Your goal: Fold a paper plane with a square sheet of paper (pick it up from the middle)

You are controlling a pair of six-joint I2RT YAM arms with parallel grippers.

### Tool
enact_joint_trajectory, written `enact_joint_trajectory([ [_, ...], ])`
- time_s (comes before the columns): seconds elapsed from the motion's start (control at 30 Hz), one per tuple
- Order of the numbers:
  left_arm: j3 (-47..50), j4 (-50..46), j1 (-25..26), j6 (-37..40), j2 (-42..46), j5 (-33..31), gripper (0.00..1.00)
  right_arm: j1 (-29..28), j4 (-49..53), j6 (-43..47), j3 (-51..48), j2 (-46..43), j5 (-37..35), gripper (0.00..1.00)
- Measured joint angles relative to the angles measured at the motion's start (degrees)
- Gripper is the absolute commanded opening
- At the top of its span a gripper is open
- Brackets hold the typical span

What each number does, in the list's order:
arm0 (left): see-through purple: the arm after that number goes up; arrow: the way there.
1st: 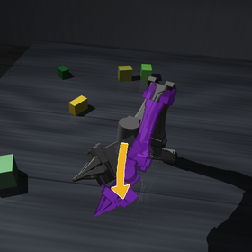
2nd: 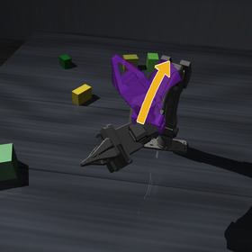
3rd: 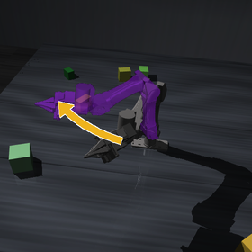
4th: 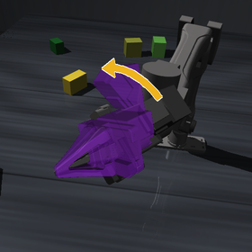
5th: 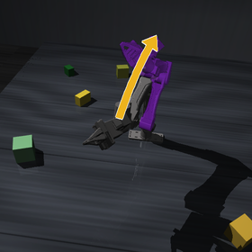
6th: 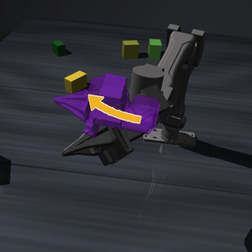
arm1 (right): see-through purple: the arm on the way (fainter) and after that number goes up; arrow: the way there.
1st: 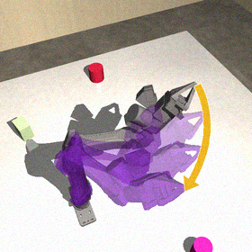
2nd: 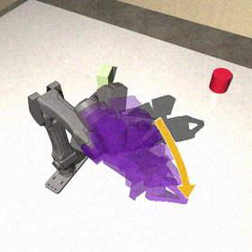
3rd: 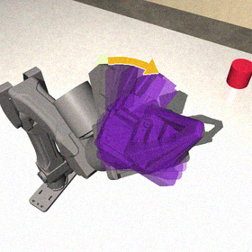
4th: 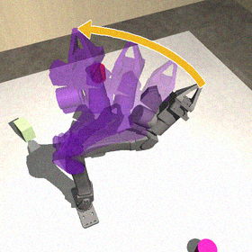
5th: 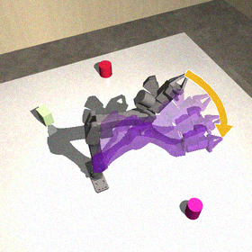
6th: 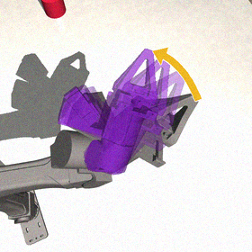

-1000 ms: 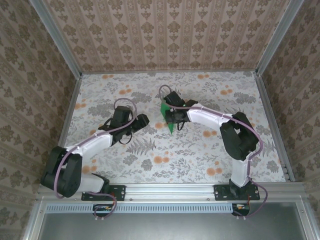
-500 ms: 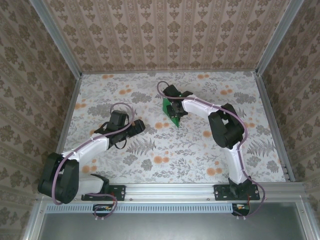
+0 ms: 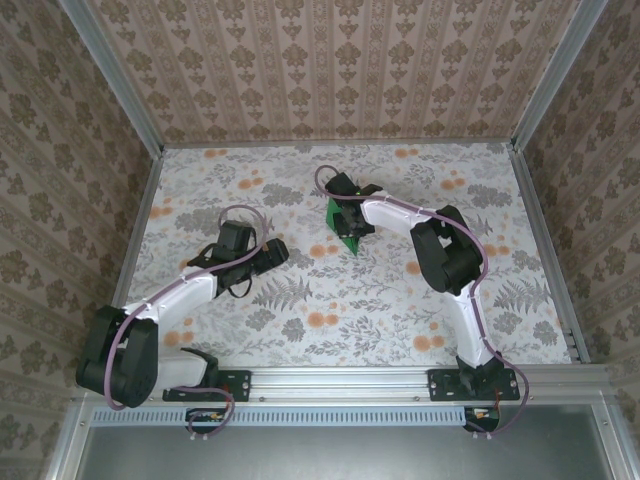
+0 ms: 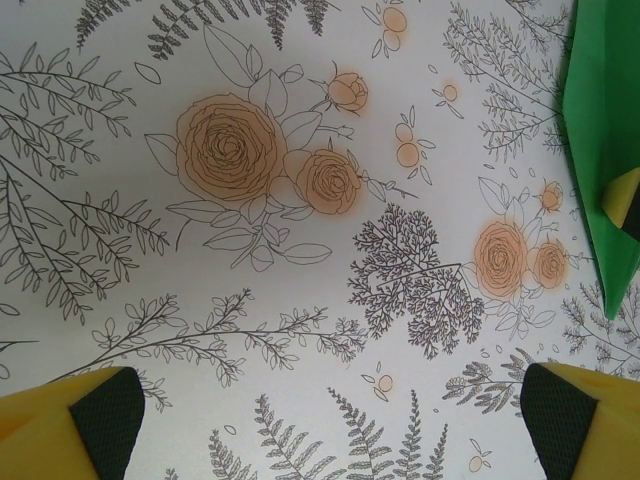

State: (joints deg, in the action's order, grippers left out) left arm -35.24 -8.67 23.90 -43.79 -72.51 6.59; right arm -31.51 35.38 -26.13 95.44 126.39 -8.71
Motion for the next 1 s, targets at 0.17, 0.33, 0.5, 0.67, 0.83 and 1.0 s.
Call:
enact_joint_trajectory([
  [0.17,0.0,-0.4,-0.4,0.1,0.0,0.0,1.00,0.0,-0.4,-3.1,-0.3,0.0,-0.1,0.20],
  [0.33,-0.2,-2.8,-1.4,0.8,0.3,0.0,1.00,0.0,-0.4,-4.9,-0.3,-0.2,-0.2,0.26],
  [0.5,-3.7,-7.0,-3.6,4.0,2.0,-2.1,1.00,0.1,0.7,-6.2,0.1,-2.0,-0.6,0.35],
  [0.67,-9.0,-9.4,-7.1,8.9,3.0,-5.8,1.00,0.1,1.3,-7.3,0.2,-9.3,-2.0,0.50],
  [0.83,-11.0,-9.8,-12.7,12.8,3.0,-9.5,1.00,0.8,-0.3,-7.6,-2.7,-19.8,-5.2,0.73],
  [1.0,-10.4,-8.0,-18.2,17.0,3.4,-14.8,1.00,5.3,-5.8,-6.8,-16.1,-34.4,-11.3,0.96],
])
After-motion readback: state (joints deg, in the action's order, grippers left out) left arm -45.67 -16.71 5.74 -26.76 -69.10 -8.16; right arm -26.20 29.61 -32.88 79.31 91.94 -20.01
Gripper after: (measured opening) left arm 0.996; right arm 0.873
